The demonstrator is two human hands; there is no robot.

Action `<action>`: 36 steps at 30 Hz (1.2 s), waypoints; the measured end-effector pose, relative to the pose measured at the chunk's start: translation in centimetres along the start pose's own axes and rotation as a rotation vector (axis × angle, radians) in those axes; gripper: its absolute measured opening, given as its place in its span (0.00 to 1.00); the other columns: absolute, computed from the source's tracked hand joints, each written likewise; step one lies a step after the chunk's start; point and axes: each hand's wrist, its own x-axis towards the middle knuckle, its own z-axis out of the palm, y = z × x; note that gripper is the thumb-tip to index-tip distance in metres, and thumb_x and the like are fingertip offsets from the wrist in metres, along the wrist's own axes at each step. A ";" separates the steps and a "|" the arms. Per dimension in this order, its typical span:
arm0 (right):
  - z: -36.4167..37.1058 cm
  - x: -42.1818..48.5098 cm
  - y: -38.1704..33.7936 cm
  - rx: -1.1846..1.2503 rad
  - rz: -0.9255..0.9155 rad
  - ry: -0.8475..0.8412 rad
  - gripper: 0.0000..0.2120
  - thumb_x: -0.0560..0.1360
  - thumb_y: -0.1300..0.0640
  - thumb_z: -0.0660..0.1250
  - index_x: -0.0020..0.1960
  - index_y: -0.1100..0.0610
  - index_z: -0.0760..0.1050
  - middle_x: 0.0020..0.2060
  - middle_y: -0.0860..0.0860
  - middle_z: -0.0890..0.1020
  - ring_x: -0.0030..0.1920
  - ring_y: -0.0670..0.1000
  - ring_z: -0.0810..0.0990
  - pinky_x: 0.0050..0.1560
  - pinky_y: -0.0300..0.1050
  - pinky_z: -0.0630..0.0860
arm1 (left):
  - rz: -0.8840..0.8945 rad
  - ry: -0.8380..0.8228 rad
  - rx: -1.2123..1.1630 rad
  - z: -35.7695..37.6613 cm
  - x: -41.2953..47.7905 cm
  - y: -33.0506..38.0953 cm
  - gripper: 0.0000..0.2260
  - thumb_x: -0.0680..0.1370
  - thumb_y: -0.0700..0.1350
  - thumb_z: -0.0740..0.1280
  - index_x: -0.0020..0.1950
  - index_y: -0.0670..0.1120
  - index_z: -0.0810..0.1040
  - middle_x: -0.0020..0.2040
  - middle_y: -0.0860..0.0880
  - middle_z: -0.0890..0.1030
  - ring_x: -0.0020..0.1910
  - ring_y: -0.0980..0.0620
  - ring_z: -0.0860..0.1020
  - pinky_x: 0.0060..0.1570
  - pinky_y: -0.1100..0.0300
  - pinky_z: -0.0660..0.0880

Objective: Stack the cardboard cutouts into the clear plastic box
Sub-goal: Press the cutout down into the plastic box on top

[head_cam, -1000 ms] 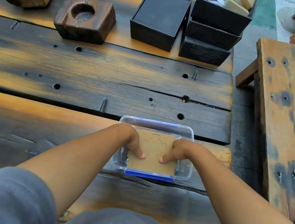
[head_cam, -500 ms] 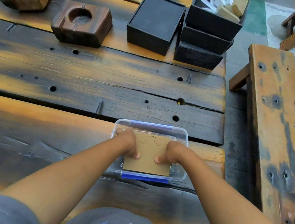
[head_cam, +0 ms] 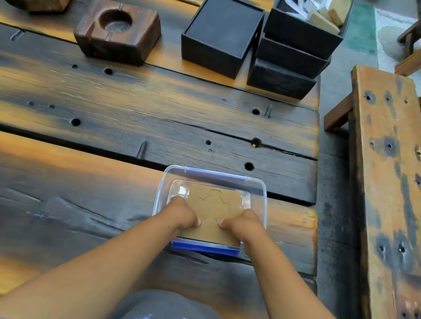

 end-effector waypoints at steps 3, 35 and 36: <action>-0.3 0.2 0.5 0.257 0.026 -0.031 0.23 0.63 0.57 0.78 0.52 0.56 0.70 0.52 0.56 0.81 0.49 0.56 0.81 0.49 0.51 0.80 | -0.019 -0.045 -0.133 0.0 0.2 -0.3 0.25 0.71 0.36 0.75 0.66 0.40 0.72 0.63 0.40 0.79 0.61 0.40 0.77 0.64 0.45 0.75; -3.4 0.5 -3.3 -0.788 -0.134 -0.254 0.48 0.64 0.36 0.75 0.74 0.59 0.62 0.70 0.53 0.69 0.66 0.56 0.73 0.65 0.52 0.72 | -0.068 -0.465 0.604 -4.6 1.9 4.1 0.36 0.73 0.49 0.76 0.76 0.42 0.64 0.76 0.43 0.67 0.75 0.40 0.66 0.72 0.45 0.68; -3.3 0.6 -3.3 -0.798 -0.131 -0.251 0.48 0.64 0.36 0.75 0.74 0.59 0.61 0.70 0.53 0.69 0.65 0.56 0.73 0.65 0.52 0.72 | -0.054 -0.439 0.643 -4.4 1.9 3.9 0.38 0.73 0.50 0.75 0.77 0.42 0.62 0.77 0.43 0.66 0.74 0.40 0.67 0.71 0.45 0.69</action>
